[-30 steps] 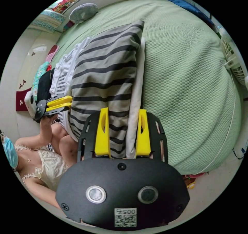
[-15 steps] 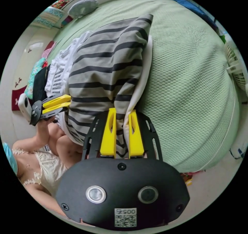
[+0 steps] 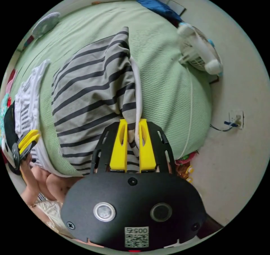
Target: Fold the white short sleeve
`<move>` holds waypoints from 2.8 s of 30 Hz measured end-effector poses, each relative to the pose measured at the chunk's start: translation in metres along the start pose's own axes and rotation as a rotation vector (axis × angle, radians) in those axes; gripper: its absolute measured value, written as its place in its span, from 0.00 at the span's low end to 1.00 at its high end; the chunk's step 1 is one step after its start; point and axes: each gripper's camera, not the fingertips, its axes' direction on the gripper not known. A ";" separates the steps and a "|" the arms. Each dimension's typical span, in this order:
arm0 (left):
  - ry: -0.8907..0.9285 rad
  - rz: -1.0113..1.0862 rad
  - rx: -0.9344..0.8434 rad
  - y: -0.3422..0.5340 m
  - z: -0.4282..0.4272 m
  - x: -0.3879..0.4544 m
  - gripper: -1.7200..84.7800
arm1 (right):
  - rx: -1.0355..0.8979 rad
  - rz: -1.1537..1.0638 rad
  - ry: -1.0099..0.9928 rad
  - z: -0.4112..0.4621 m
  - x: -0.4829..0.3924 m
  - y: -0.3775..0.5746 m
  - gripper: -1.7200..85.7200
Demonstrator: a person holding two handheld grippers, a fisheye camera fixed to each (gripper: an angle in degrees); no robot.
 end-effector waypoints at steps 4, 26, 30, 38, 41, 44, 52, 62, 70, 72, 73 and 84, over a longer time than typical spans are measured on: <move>0.012 -0.021 0.000 0.002 -0.009 -0.015 0.09 | 0.008 0.160 0.041 0.004 0.031 -0.003 0.06; -0.061 -0.324 0.121 0.052 -0.107 -0.165 0.12 | 0.237 -0.494 -0.205 -0.098 -0.284 -0.055 0.16; -0.076 -0.303 0.110 0.057 -0.115 -0.175 0.12 | 0.205 -0.400 -0.304 -0.074 -0.300 -0.106 0.15; 0.059 -0.329 0.147 0.069 -0.134 -0.207 0.12 | 0.096 -0.160 -0.534 -0.036 -0.295 -0.181 0.05; 0.057 -0.351 0.115 0.071 -0.133 -0.221 0.12 | 0.139 -0.173 -0.504 -0.046 -0.304 -0.187 0.01; 0.040 -0.355 0.126 0.073 -0.138 -0.227 0.12 | 0.271 -0.147 -0.313 -0.070 -0.315 -0.185 0.01; 0.052 -0.332 0.117 0.072 -0.141 -0.233 0.12 | 0.244 -0.163 -0.217 -0.077 -0.337 -0.161 0.08; 0.060 -0.355 0.121 0.076 -0.146 -0.247 0.12 | 0.260 -0.384 -0.342 -0.107 -0.334 -0.009 0.13; 0.034 -0.310 0.092 0.074 -0.143 -0.238 0.12 | 0.167 -0.421 -0.140 -0.086 -0.401 0.029 0.14; 0.031 -0.298 0.082 0.074 -0.141 -0.235 0.12 | 0.150 -0.421 -0.085 -0.077 -0.412 0.031 0.12; 0.040 -0.295 0.079 0.074 -0.140 -0.235 0.12 | 0.141 -0.412 -0.061 -0.072 -0.415 0.032 0.10; 0.050 -0.296 0.078 0.071 -0.139 -0.238 0.12 | 0.155 -0.290 -0.156 -0.062 -0.379 0.048 0.05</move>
